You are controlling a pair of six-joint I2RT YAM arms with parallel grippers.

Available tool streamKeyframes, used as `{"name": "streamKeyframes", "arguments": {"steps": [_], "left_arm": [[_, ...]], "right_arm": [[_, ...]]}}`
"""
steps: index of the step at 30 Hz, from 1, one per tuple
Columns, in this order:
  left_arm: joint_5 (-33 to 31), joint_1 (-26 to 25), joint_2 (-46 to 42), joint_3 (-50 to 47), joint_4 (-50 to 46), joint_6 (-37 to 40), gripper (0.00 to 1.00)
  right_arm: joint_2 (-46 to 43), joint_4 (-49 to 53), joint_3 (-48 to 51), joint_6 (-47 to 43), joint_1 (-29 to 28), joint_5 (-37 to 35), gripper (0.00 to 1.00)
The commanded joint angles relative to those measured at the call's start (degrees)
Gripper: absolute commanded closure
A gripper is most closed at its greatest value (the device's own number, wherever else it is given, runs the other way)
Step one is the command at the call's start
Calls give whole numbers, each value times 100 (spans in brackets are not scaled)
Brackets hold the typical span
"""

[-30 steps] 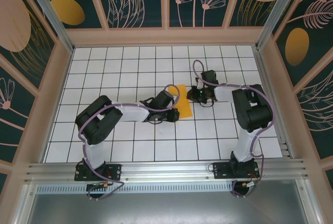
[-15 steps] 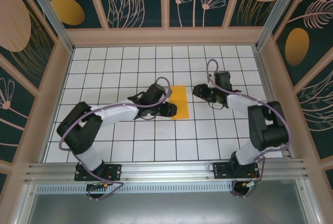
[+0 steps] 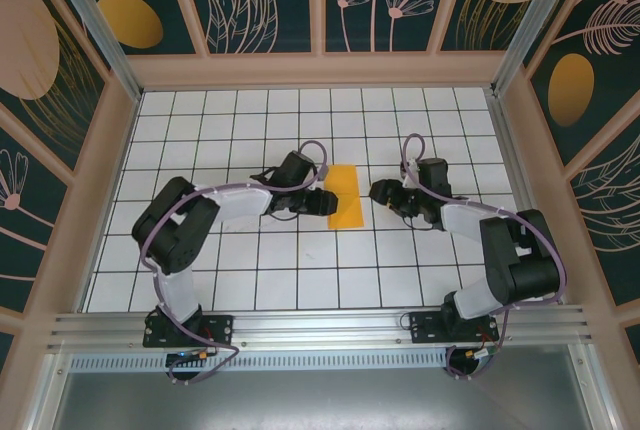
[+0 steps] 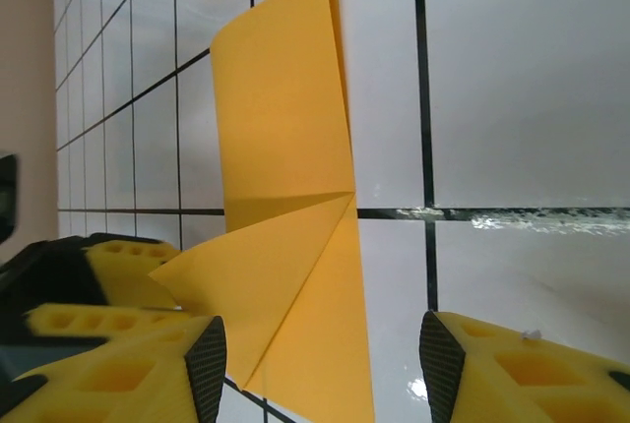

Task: Fold a paper plane with a square sheet of paper (fold left side to right side)
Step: Turn over the paper at the center of the table.

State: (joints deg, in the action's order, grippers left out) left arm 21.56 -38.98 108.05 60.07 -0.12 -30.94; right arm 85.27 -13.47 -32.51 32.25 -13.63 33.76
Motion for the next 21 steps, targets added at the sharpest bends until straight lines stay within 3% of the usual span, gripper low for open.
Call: {"name": "streamKeyframes", "arguments": {"steps": [1,8,21], "left_arm": [[89,35,216,264,179,114,60],[-36,251,-202,-160,576,-145,89],[-103,302,-339,-367,708,-237,92]], "right_arm": [[6,-339,-21,115,-164,215,42],[461,-632,-205,288,-507,131,45],[1449,-1222,-851,619,-887,373,46]]}}
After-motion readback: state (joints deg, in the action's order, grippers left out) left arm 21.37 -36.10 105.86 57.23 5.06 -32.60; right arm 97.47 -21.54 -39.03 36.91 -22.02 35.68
